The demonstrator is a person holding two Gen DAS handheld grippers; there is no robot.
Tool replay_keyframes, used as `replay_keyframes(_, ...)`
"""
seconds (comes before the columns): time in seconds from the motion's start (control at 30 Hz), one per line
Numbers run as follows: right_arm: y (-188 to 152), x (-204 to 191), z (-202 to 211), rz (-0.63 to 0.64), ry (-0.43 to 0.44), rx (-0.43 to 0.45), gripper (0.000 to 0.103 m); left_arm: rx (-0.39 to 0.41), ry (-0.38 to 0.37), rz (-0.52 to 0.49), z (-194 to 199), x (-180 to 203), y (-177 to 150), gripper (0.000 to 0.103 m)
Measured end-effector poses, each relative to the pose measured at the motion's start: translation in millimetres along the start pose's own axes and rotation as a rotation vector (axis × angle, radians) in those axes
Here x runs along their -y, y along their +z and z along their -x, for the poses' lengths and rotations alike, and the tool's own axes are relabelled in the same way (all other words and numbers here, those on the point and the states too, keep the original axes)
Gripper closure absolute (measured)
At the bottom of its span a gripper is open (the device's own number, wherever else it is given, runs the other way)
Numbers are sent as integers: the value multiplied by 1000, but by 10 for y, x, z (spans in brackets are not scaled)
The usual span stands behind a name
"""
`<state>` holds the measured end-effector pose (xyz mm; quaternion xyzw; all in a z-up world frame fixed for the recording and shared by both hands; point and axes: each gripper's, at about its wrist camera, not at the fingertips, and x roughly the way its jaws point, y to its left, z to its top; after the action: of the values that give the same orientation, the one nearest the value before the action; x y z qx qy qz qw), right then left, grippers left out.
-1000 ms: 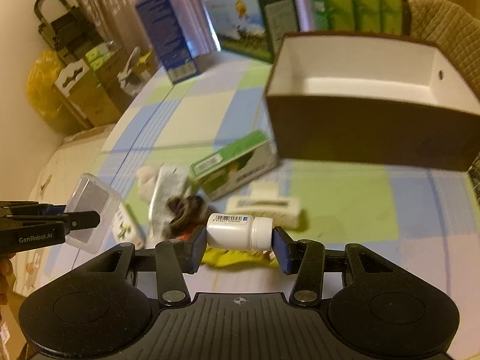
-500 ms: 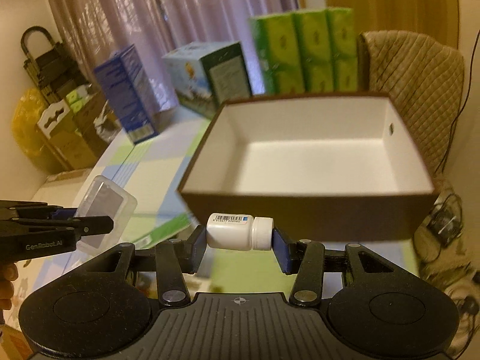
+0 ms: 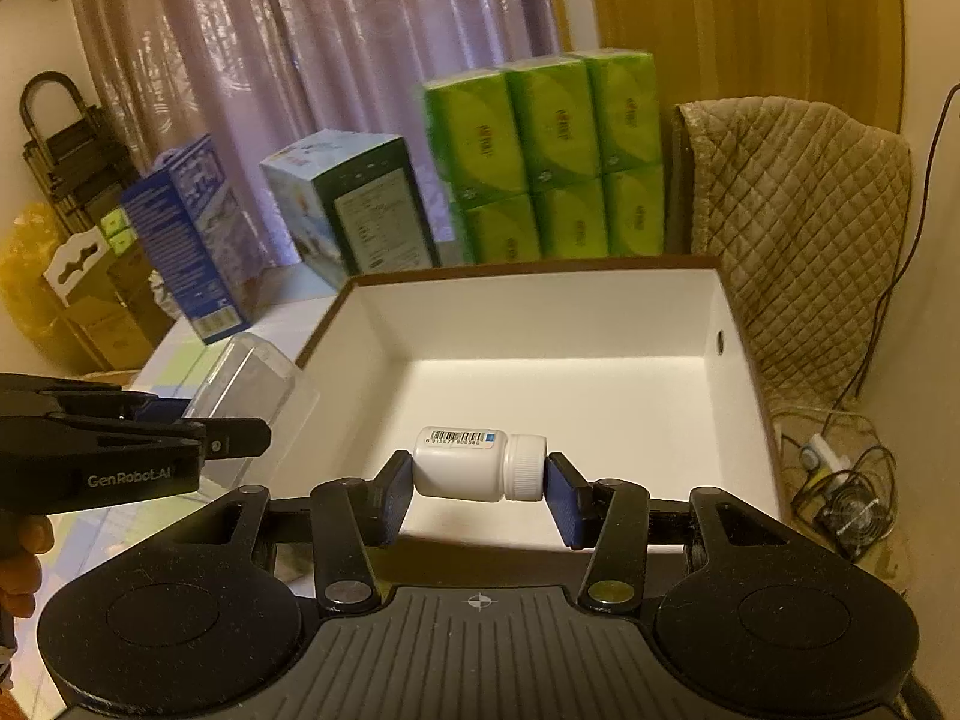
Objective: Organize objects
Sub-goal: 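Carry clear case with left tool while right tool carries pill bottle into brown box, then open left tool to drop case in box while right tool releases pill bottle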
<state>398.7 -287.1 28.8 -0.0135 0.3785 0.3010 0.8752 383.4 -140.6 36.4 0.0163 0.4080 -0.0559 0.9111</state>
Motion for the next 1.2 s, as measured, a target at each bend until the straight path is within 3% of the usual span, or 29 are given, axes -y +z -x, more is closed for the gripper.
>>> replay_keyframes(0.47,101,510,-603,-22,-54,-98,59,-92,0,3,-761,278,287,75)
replay_keyframes(0.8,26,645,-951,-15,-65,-202,59,-180,-10,10,-1167,356,252,75)
replay_keyframes(1.2,20,704,-1123,-26,-79,-241,59,-234,-36,15,-1440,380,216,73)
